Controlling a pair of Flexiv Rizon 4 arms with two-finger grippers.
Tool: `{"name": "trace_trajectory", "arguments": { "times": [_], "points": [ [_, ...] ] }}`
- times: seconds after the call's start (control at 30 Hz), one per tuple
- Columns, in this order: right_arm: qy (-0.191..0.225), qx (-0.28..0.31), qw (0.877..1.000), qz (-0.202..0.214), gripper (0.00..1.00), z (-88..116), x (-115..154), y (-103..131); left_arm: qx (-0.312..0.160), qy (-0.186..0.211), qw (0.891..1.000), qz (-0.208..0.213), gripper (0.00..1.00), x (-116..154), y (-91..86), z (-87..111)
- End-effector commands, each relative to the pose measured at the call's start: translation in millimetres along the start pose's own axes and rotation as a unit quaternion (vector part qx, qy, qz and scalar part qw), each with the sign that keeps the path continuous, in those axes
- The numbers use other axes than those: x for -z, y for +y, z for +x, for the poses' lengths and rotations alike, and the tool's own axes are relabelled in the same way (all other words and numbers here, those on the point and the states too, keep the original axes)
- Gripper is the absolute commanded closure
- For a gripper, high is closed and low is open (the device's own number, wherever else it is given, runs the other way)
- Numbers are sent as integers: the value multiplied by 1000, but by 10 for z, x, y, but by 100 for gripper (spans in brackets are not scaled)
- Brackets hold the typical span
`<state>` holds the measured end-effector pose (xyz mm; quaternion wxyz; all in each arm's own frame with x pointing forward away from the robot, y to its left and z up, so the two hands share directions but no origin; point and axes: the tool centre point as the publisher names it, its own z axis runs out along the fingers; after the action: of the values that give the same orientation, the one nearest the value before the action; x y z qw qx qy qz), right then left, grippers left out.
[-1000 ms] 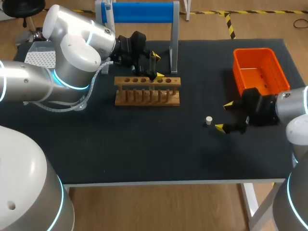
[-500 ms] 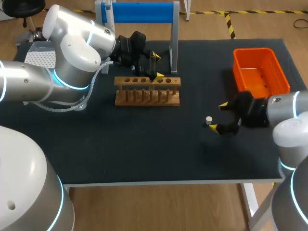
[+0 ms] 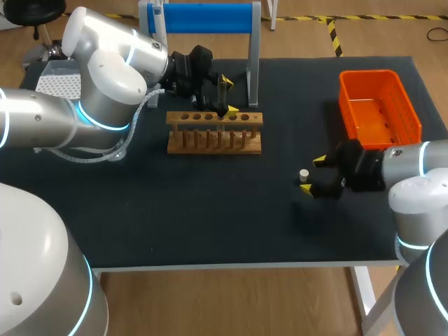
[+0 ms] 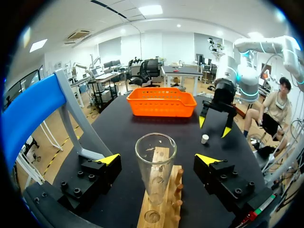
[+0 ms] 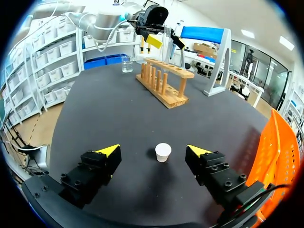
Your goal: Invert the test tube, pick up the pipette, mount the tip to pipette, aspirate from beaker and dispense into the tube, eject the tip, return the pipette, and cap with the stopper.
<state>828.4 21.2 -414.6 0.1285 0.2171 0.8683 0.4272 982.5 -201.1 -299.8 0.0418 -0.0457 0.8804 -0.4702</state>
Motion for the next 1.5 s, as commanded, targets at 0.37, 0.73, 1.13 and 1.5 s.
{"name": "trace_trajectory", "arguments": {
  "times": [0.37, 0.73, 1.13, 1.5],
  "points": [
    [9, -20, 1000, 3, 29, -44, -65, 56, 0, 2, 1000, -1, 0, -1, -2, -15],
    [13, -26, 1000, 9, 37, -52, -109, 40, 0, 2, 1000, -1, 0, -1, -2, -15],
    [14, -28, 999, 12, 41, -68, -166, 29, 0, 2, 1000, -1, 0, -1, -2, -15],
    [16, -29, 999, 16, 48, -78, -190, 10, 0, 2, 1000, -1, 0, -1, -2, -15]
  ]
}}
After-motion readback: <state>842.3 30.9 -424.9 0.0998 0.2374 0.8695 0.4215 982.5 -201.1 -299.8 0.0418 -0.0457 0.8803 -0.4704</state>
